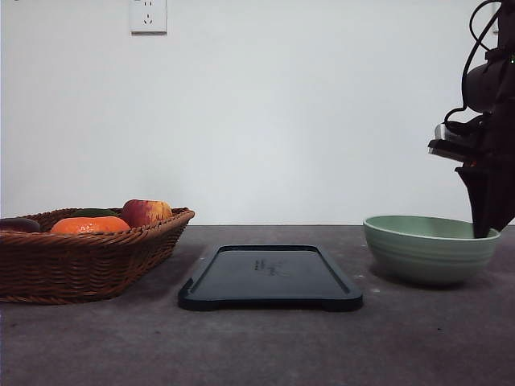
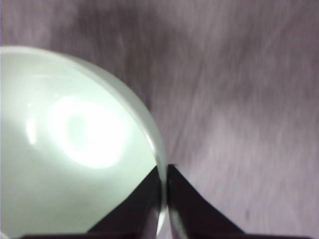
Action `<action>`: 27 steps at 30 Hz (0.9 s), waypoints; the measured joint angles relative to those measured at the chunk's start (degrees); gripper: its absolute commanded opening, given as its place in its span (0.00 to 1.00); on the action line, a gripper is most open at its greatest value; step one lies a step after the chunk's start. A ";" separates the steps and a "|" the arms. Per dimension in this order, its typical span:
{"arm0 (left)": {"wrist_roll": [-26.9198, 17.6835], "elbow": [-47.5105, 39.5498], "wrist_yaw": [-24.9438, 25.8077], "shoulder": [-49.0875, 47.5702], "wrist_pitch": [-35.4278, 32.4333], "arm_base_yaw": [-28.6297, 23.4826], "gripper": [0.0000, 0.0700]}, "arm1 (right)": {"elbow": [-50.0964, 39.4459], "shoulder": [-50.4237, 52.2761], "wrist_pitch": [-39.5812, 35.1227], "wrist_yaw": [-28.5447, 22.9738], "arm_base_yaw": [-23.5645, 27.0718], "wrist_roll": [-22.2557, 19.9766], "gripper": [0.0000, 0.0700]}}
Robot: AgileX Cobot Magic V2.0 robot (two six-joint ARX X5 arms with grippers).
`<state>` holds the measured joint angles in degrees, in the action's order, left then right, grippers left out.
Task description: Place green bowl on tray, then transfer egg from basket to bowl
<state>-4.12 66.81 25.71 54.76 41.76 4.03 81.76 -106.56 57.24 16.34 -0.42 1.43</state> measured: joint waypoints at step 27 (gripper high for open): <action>0.00 0.00 0.00 0.00 0.00 0.00 0.60 | 29.19 -12.96 10.85 -3.09 -23.44 0.95 0.01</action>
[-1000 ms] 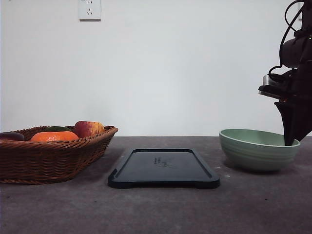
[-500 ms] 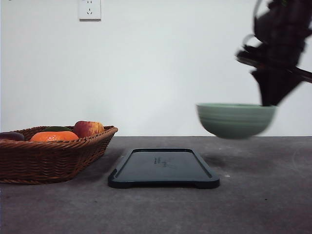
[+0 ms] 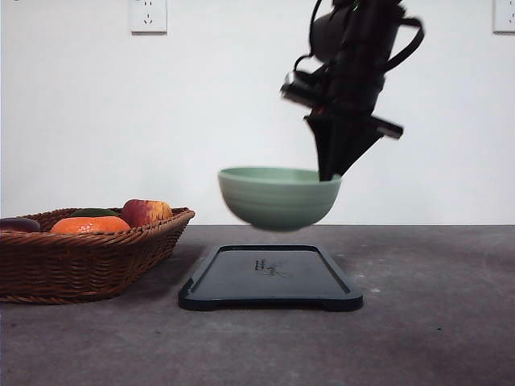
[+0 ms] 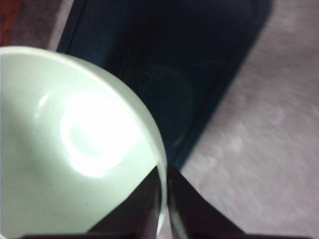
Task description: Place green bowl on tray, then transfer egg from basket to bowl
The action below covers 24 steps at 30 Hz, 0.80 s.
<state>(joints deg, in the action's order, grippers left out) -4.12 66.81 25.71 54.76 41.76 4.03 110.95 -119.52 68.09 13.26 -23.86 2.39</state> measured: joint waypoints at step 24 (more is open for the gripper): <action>0.00 0.00 0.00 0.00 1.38 0.00 0.60 | 1.46 -6.56 -3.23 0.13 -1.01 1.06 0.33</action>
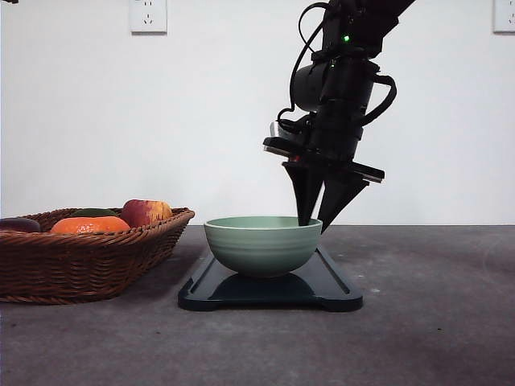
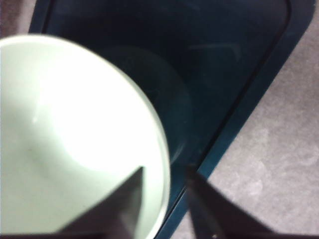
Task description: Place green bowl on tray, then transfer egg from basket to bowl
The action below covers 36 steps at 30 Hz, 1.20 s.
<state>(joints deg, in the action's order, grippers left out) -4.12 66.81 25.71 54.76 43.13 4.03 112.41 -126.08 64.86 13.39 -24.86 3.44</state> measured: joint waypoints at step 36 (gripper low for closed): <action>-0.39 0.00 0.00 0.09 2.62 0.00 0.60 | -61.53 57.10 -40.13 1.10 -1.01 0.00 0.32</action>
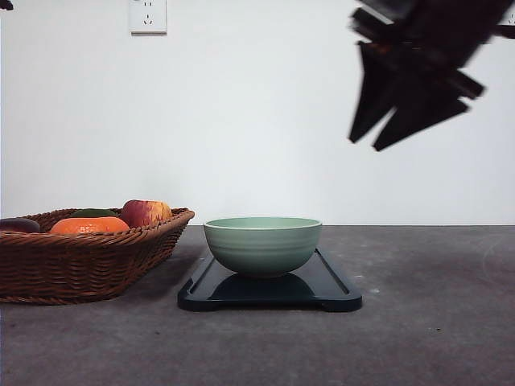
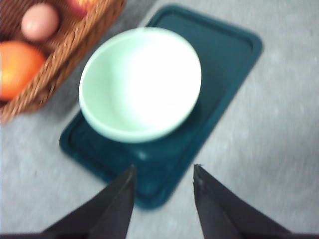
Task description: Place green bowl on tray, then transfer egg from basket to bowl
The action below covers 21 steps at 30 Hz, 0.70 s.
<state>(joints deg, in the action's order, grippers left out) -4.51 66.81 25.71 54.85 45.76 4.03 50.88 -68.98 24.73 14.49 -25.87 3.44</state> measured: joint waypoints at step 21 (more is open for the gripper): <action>7.67 3.95 -16.03 16.02 -0.36 11.30 0.59 | -14.15 20.06 -3.08 0.45 0.00 -0.02 0.32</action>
<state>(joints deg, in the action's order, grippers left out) 3.16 70.76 9.69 70.87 45.39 15.34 36.73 -48.93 21.65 14.94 -25.87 3.42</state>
